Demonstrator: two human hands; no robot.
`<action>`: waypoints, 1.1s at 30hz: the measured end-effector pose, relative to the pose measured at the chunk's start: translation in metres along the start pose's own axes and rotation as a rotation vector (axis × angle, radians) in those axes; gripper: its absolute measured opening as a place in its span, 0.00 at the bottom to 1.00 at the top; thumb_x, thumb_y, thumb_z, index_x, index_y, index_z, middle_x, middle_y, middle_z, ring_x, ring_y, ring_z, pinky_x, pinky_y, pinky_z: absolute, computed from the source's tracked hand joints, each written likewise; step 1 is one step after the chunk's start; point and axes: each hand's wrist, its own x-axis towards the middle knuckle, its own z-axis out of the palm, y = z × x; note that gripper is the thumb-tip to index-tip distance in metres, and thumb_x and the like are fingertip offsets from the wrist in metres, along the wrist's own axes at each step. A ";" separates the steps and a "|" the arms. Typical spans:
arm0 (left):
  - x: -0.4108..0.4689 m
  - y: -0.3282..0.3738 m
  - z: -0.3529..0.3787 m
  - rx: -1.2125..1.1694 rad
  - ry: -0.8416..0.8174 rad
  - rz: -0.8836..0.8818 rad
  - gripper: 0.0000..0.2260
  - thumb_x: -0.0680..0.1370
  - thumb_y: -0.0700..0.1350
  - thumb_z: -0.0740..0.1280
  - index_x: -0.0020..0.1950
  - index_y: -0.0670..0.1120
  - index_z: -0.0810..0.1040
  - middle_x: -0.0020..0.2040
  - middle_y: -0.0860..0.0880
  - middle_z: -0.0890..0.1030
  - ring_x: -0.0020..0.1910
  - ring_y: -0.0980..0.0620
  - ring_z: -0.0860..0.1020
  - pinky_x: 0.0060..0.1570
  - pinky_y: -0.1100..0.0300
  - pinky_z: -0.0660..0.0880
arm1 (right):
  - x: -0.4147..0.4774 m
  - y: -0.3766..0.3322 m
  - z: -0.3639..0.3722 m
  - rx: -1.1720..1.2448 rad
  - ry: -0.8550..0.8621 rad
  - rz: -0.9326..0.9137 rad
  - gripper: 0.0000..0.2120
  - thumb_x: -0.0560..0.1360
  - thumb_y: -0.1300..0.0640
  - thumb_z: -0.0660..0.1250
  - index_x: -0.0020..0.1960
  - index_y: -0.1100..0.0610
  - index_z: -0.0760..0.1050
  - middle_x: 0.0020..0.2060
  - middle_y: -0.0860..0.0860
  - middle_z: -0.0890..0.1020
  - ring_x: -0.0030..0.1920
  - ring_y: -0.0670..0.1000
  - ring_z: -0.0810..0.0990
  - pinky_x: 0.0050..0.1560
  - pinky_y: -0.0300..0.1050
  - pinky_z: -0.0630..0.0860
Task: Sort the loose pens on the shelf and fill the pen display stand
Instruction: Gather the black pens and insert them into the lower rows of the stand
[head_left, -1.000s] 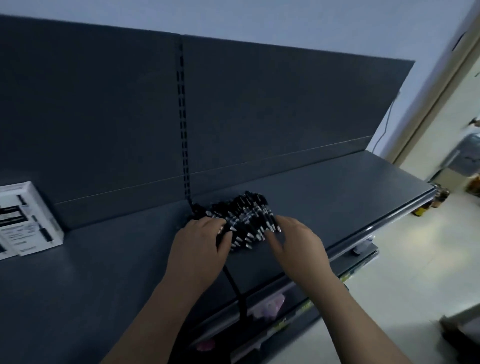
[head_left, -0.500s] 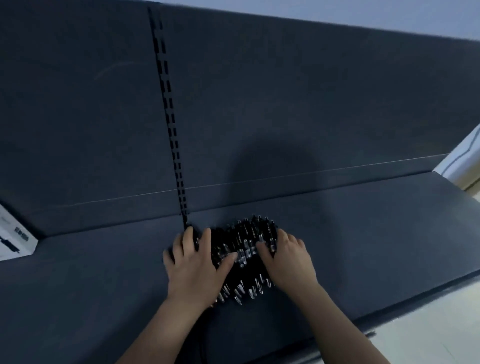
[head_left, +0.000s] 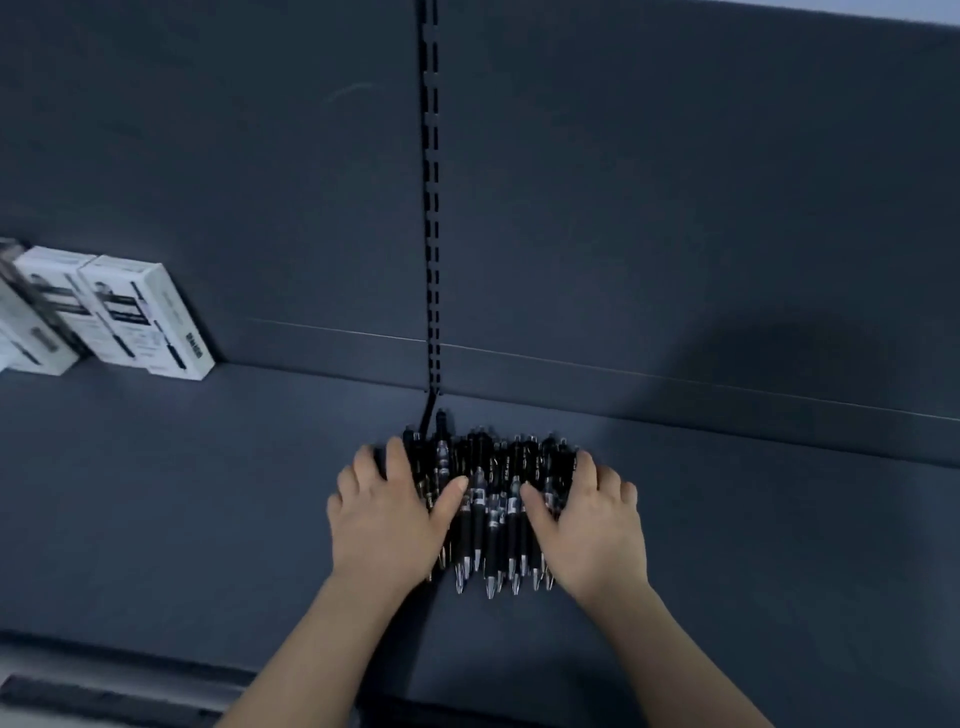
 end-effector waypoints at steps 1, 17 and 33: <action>-0.003 0.001 0.000 0.005 -0.014 -0.045 0.39 0.74 0.71 0.49 0.77 0.46 0.51 0.73 0.40 0.59 0.70 0.41 0.61 0.67 0.49 0.62 | 0.000 0.001 0.002 0.000 0.000 -0.021 0.38 0.77 0.34 0.52 0.76 0.60 0.55 0.68 0.58 0.69 0.67 0.59 0.66 0.68 0.48 0.63; -0.002 0.025 0.001 -0.649 -0.074 -0.108 0.15 0.78 0.53 0.66 0.51 0.42 0.69 0.46 0.46 0.76 0.45 0.47 0.75 0.41 0.56 0.73 | 0.004 -0.005 -0.003 0.155 -0.119 0.045 0.19 0.80 0.43 0.57 0.58 0.59 0.64 0.39 0.50 0.76 0.37 0.51 0.76 0.31 0.42 0.68; -0.007 0.018 -0.020 -0.714 -0.119 -0.091 0.11 0.82 0.50 0.57 0.47 0.44 0.70 0.40 0.50 0.78 0.36 0.55 0.75 0.35 0.63 0.69 | 0.008 0.007 -0.024 0.575 -0.174 0.022 0.17 0.82 0.47 0.53 0.48 0.60 0.69 0.35 0.49 0.74 0.34 0.46 0.72 0.34 0.40 0.68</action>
